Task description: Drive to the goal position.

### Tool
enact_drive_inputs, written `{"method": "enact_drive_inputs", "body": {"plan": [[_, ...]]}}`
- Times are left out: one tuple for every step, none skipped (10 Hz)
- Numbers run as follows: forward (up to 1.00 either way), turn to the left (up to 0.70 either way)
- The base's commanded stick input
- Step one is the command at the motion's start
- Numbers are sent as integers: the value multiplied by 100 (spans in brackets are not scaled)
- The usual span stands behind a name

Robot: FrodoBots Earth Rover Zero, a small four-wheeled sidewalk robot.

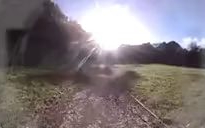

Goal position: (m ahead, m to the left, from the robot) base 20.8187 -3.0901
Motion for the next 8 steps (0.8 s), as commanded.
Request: {"method": "enact_drive_inputs", "body": {"plan": [[50,0],[50,0],[50,0],[50,0],[50,0],[50,0],[50,0],[50,0]]}}
